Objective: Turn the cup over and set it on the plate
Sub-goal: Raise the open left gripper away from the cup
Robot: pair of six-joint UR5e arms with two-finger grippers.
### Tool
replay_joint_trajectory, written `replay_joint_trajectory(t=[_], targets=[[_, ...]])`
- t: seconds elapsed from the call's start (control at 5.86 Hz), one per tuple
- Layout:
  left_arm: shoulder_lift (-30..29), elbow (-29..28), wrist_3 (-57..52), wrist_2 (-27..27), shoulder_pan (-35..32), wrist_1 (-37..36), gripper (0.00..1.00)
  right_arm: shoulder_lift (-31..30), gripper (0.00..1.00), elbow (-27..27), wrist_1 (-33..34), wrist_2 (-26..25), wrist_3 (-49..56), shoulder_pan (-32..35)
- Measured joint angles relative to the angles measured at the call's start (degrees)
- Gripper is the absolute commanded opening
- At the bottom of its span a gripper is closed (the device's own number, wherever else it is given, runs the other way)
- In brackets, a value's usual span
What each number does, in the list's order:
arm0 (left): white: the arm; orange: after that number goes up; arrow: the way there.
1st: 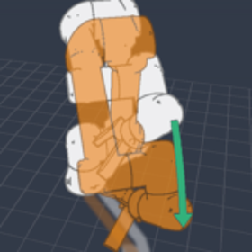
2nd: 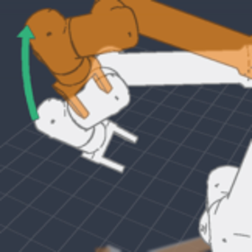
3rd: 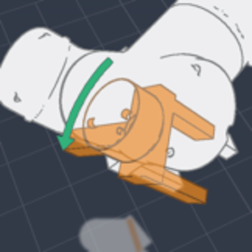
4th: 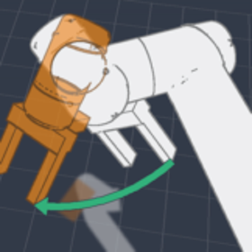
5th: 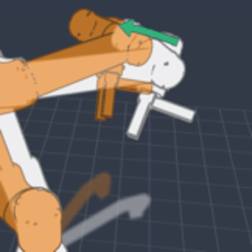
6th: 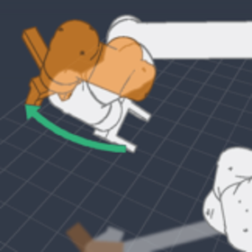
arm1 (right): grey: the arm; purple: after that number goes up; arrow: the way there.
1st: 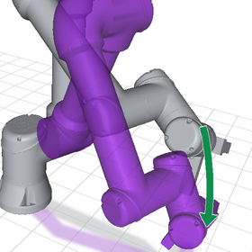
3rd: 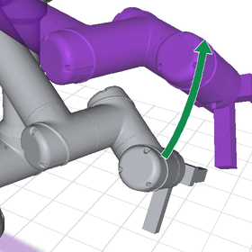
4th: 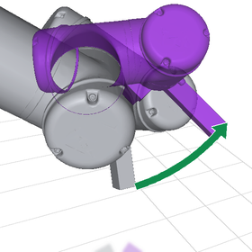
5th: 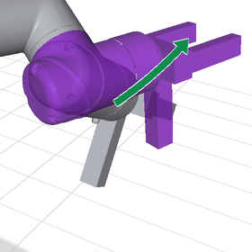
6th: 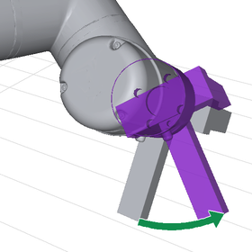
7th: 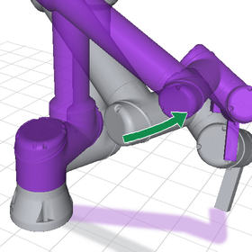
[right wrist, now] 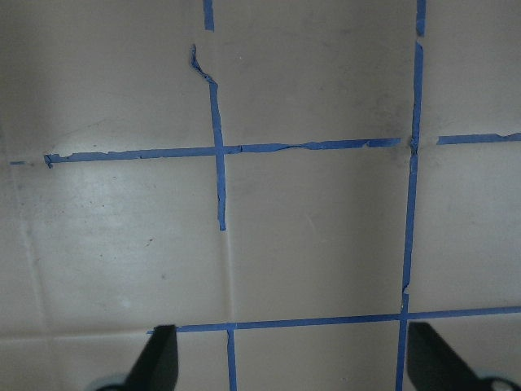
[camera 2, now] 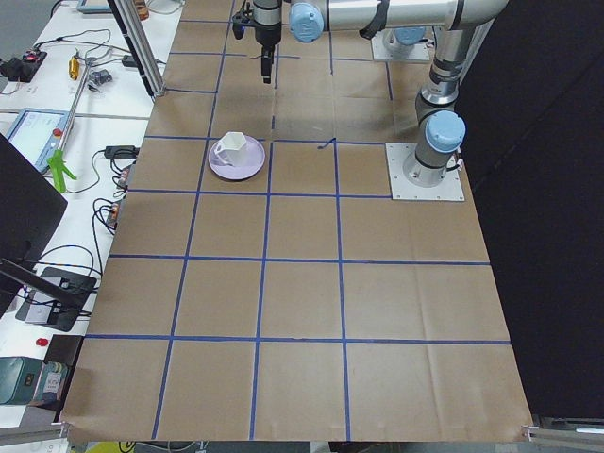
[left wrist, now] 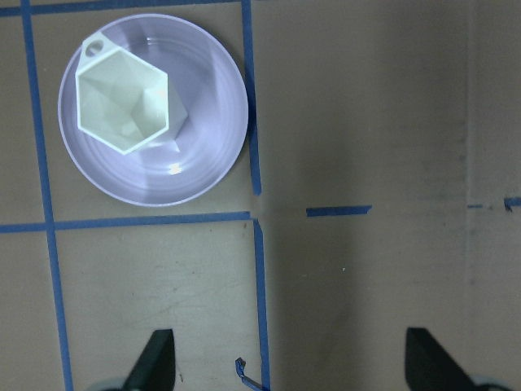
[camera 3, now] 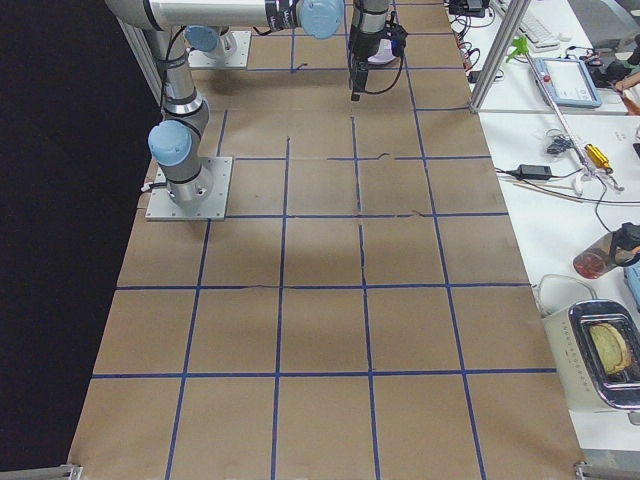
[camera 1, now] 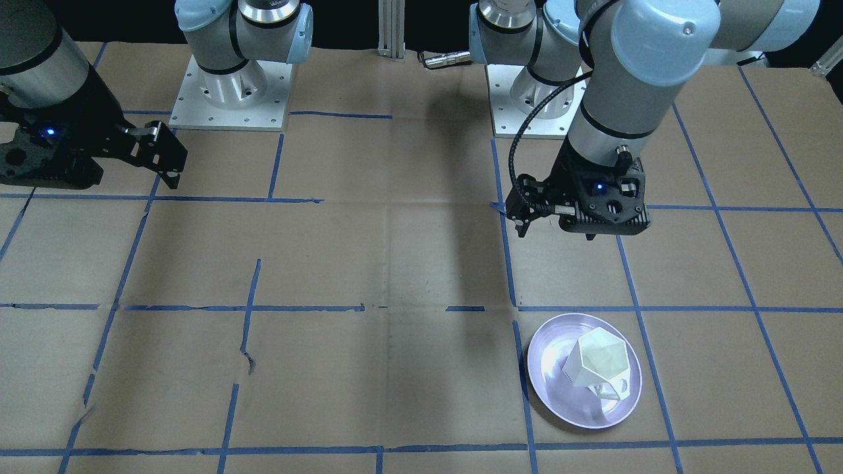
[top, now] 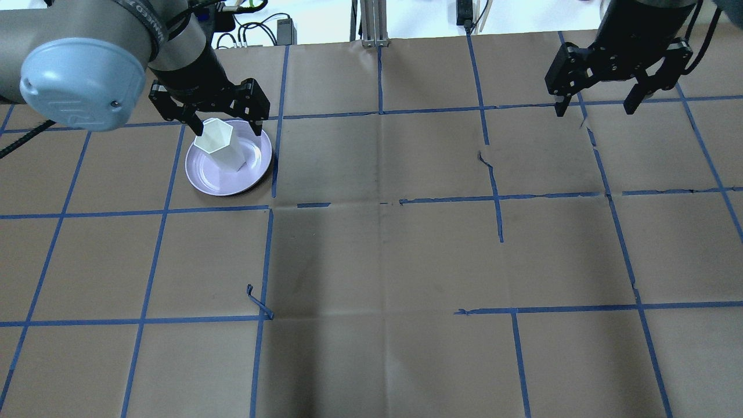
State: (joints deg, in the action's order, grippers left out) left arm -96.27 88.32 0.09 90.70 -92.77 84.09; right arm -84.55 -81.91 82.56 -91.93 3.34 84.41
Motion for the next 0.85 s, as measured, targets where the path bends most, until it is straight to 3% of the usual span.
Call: replay_joint_trajectory(t=[0.34,0.85], targets=[[4.10,-0.83,-0.85,-0.06,0.28,5.37,1.00,0.00,1.00,0.00,0.05,0.00,0.00,-0.03],[4.85,-0.34,-3.83,-0.59,1.00,6.27,1.00,0.00,1.00,0.00,0.04,0.00,0.00,-0.03]])
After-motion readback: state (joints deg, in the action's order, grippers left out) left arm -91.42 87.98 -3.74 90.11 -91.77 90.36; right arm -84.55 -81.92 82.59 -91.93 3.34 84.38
